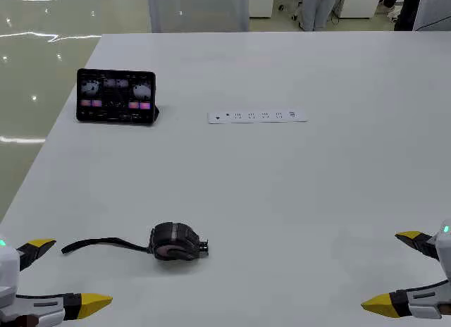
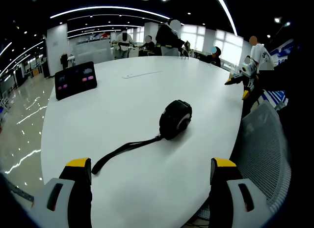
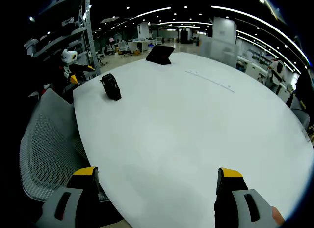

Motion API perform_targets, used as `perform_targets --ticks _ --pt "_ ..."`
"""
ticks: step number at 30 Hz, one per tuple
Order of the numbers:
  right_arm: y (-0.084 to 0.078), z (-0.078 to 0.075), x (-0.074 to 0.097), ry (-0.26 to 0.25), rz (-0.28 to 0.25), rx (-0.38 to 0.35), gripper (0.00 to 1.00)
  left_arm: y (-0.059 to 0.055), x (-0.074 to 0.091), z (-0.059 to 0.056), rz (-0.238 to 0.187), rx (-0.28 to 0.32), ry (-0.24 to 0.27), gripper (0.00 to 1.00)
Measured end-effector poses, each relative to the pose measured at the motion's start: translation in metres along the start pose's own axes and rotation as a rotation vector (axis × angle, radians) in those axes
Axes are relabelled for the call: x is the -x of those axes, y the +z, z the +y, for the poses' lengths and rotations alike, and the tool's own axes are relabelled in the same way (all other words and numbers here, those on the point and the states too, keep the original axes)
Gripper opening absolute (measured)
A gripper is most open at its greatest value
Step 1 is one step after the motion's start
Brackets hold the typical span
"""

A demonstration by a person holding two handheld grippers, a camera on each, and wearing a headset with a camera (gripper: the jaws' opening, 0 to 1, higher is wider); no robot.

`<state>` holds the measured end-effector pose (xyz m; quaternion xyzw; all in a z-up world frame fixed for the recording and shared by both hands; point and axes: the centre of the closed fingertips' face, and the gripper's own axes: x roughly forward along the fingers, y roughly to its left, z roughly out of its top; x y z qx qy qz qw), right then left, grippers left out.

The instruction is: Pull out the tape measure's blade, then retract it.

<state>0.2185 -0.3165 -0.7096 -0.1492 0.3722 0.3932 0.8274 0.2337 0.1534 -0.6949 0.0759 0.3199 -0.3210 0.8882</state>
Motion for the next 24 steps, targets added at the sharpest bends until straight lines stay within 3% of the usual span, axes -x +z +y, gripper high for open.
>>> perform_targets --ticks 24 --pt "0.0006 -0.0102 -0.0015 -0.018 0.012 0.018 0.99 0.0052 -0.0025 0.0026 -0.003 -0.029 -0.011 0.99"
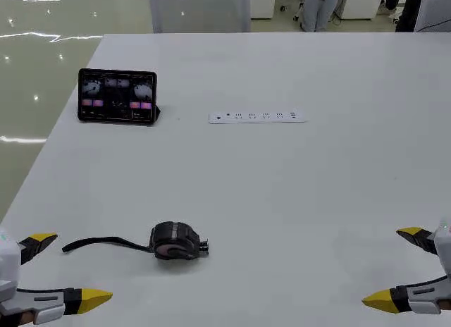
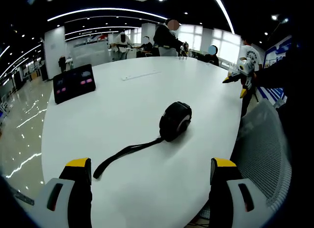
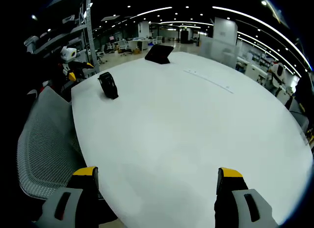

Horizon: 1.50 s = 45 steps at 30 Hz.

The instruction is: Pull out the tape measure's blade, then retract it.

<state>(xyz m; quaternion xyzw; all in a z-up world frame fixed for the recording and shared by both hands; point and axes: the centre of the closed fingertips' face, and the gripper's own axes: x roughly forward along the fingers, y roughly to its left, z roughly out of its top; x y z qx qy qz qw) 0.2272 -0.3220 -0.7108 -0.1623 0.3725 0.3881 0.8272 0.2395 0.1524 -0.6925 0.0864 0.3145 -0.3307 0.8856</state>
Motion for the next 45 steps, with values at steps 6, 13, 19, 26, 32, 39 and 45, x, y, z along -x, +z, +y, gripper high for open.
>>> perform_targets --ticks 6,13,19,26,32,39,45 --pt "0.004 0.002 -0.003 0.019 -0.016 0.055 0.99 0.002 -0.004 -0.001 0.018 -0.039 -0.013 0.99" --pt "0.001 0.003 -0.009 0.041 0.012 0.064 0.99 0.003 -0.012 -0.011 0.055 -0.082 -0.069 0.99" --pt "0.011 0.005 -0.013 0.067 -0.013 0.088 0.99 0.003 -0.021 -0.021 0.109 -0.16 -0.127 0.99" --pt "0.023 0.003 -0.02 0.081 -0.008 0.12 1.0 0.016 -0.031 -0.022 0.115 -0.205 -0.162 0.99" --pt "0.036 0.002 -0.028 0.086 -0.019 0.166 1.0 0.018 -0.04 -0.023 0.173 -0.272 -0.192 0.99" --pt "0.034 -0.007 -0.041 0.09 0.0 0.179 1.0 0.03 -0.056 -0.025 0.185 -0.341 -0.224 0.99" --pt "0.041 -0.011 -0.05 0.108 -0.004 0.197 1.0 0.04 -0.071 -0.029 0.206 -0.417 -0.255 0.99"
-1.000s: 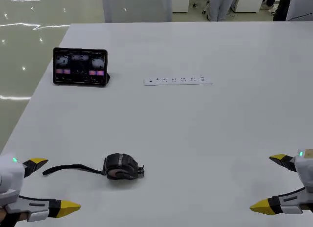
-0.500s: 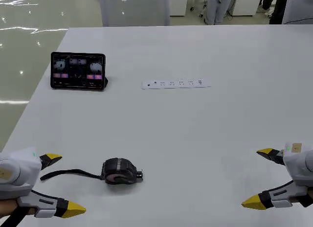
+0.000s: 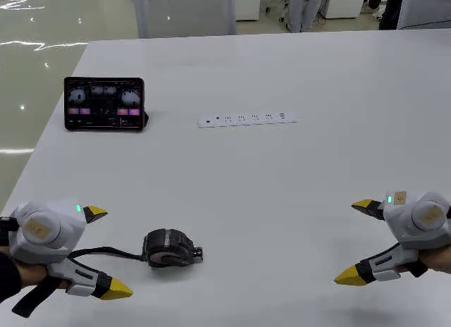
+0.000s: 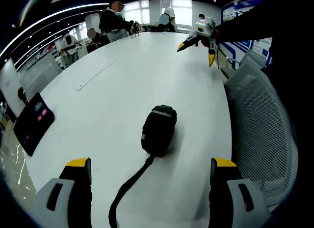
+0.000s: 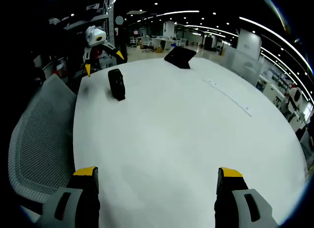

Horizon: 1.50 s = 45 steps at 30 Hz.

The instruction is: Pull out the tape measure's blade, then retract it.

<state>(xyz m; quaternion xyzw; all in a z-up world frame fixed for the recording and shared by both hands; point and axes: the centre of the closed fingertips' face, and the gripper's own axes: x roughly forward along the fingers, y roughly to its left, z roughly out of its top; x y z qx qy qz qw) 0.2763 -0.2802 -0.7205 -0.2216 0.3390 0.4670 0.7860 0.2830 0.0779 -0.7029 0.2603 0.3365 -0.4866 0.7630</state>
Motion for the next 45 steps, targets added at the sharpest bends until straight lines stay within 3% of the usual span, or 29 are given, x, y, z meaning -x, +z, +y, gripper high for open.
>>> perform_targets --ticks 10,13,16,20,29,35,40,45 --pt "0.027 -0.003 -0.022 0.018 -0.018 0.045 1.0 0.019 -0.025 -0.001 0.063 -0.117 -0.066 0.96" --pt "0.035 0.004 -0.029 0.029 -0.024 0.061 1.0 0.022 -0.032 -0.003 0.077 -0.146 -0.085 0.95" --pt "0.041 0.008 -0.038 0.052 -0.018 0.089 1.0 0.022 -0.042 -0.003 0.099 -0.138 -0.116 0.94" --pt "0.049 0.008 -0.048 0.062 -0.02 0.096 1.0 0.023 -0.055 0.002 0.096 -0.105 -0.128 0.93" --pt "0.066 0.021 -0.068 0.103 -0.016 0.12 1.0 0.031 -0.067 -0.004 0.116 -0.143 -0.154 0.88" --pt "0.087 0.035 -0.088 0.131 -0.055 0.13 1.0 0.031 -0.073 -0.008 0.139 -0.176 -0.162 0.8" --pt "0.099 0.048 -0.105 0.165 -0.053 0.161 1.0 0.028 -0.076 -0.008 0.165 -0.197 -0.155 0.74" --pt "0.11 0.057 -0.119 0.19 -0.056 0.187 1.0 0.022 -0.079 -0.015 0.191 -0.215 -0.166 0.69"
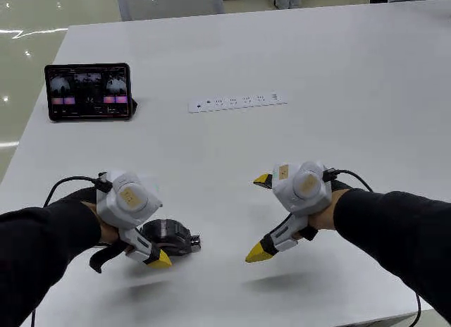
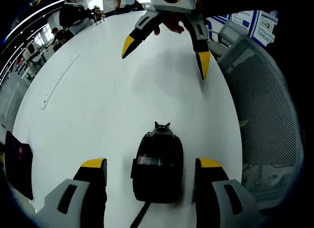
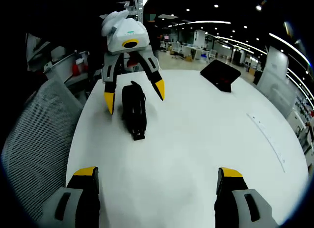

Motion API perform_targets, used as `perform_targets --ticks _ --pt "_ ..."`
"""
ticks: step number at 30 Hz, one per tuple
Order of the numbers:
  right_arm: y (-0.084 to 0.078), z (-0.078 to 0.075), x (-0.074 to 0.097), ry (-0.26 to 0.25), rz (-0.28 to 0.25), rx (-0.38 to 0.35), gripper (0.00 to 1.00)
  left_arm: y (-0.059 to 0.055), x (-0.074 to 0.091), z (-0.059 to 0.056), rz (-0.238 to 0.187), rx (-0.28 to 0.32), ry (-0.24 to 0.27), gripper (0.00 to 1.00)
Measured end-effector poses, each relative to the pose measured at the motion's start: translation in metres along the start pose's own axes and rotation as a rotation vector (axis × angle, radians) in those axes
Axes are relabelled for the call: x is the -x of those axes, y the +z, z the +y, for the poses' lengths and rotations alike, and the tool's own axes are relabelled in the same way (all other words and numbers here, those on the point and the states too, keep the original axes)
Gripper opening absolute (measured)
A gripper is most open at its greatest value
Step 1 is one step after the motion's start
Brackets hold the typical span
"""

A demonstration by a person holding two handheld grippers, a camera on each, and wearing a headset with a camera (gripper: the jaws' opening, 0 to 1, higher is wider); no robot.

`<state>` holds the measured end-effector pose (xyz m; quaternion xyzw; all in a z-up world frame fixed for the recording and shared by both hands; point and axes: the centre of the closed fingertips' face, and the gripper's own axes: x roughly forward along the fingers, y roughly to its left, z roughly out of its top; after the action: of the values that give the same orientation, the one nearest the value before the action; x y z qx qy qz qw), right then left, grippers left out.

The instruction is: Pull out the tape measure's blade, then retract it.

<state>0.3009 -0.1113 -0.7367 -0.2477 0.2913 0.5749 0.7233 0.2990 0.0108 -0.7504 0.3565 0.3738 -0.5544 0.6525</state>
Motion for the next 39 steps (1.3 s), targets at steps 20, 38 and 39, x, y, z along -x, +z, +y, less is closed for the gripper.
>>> perform_targets --ticks 20,38,39 --pt "0.026 0.015 -0.037 0.067 0.004 0.047 0.99 0.005 -0.008 -0.006 0.019 -0.026 -0.039 0.51" --pt "0.031 0.016 -0.056 0.102 0.01 0.055 0.79 0.004 -0.006 -0.006 0.008 -0.021 -0.046 0.35" --pt "0.03 0.017 -0.059 0.108 0.015 0.061 0.77 0.004 -0.006 -0.005 0.007 -0.022 -0.043 0.35"
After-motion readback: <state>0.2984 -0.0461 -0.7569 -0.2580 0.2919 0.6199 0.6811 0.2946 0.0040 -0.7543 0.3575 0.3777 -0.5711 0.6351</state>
